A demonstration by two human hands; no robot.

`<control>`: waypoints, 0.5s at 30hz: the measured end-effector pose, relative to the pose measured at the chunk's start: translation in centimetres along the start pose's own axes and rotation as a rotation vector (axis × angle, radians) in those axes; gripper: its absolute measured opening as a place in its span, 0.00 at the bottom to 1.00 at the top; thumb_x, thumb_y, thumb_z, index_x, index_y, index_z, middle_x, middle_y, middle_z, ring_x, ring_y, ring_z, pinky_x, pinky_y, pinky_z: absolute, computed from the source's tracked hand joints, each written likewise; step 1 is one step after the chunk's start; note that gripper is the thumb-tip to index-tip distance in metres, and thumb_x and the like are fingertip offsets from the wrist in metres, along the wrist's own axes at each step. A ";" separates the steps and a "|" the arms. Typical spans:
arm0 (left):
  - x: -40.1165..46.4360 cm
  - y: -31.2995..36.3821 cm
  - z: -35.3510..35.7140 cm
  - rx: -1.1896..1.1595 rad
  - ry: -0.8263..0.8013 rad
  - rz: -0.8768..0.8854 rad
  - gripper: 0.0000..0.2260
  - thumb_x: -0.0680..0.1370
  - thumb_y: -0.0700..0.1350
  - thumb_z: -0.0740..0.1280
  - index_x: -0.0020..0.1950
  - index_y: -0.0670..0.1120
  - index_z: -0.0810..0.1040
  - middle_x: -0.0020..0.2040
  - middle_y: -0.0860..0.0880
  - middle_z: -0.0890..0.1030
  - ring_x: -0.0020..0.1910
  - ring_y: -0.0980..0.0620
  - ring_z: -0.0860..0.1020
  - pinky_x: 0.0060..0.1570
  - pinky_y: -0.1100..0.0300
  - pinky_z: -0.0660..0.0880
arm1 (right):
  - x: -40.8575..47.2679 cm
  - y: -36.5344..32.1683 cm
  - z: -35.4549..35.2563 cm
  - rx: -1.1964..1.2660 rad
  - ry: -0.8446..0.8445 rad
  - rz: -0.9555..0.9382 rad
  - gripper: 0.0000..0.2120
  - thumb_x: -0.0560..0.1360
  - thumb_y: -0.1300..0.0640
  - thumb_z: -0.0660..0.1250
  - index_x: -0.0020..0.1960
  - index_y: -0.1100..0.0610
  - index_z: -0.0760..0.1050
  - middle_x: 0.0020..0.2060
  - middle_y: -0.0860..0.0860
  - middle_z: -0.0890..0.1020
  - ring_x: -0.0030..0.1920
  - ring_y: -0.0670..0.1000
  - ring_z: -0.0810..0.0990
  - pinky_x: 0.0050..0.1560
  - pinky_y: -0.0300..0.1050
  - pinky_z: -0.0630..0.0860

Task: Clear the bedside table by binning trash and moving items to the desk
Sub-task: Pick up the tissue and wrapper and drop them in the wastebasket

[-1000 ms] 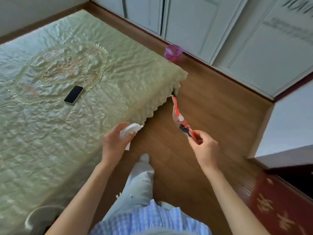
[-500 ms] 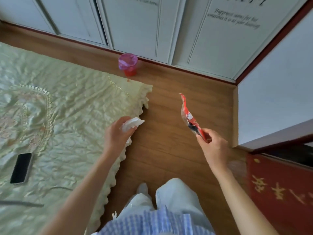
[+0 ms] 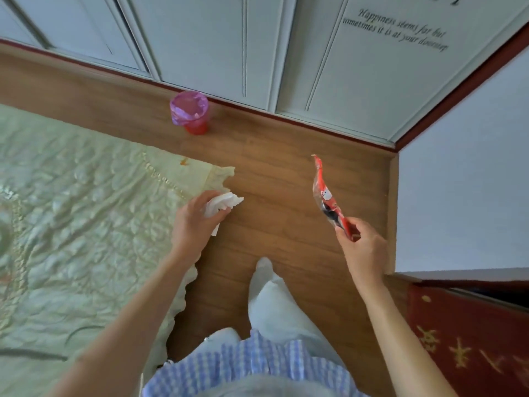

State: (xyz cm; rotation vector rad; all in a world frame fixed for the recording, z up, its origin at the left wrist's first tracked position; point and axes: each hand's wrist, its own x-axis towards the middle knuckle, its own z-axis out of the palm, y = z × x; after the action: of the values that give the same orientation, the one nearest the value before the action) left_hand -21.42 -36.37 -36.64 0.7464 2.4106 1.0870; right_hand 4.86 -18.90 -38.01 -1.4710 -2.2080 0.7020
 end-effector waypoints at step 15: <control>22.1 7.2 4.9 0.011 0.081 -0.031 0.14 0.71 0.53 0.72 0.55 0.53 0.78 0.46 0.56 0.80 0.43 0.56 0.77 0.42 0.63 0.71 | 28.3 -6.9 5.3 -0.013 -0.127 -0.234 0.10 0.72 0.53 0.72 0.52 0.53 0.81 0.39 0.45 0.83 0.36 0.44 0.78 0.35 0.32 0.70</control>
State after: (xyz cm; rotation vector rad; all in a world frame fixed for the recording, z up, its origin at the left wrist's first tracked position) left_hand -33.79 -16.08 -36.99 0.6786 2.4891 1.1124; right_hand -13.65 4.13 -36.72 -1.1763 -2.4340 0.7204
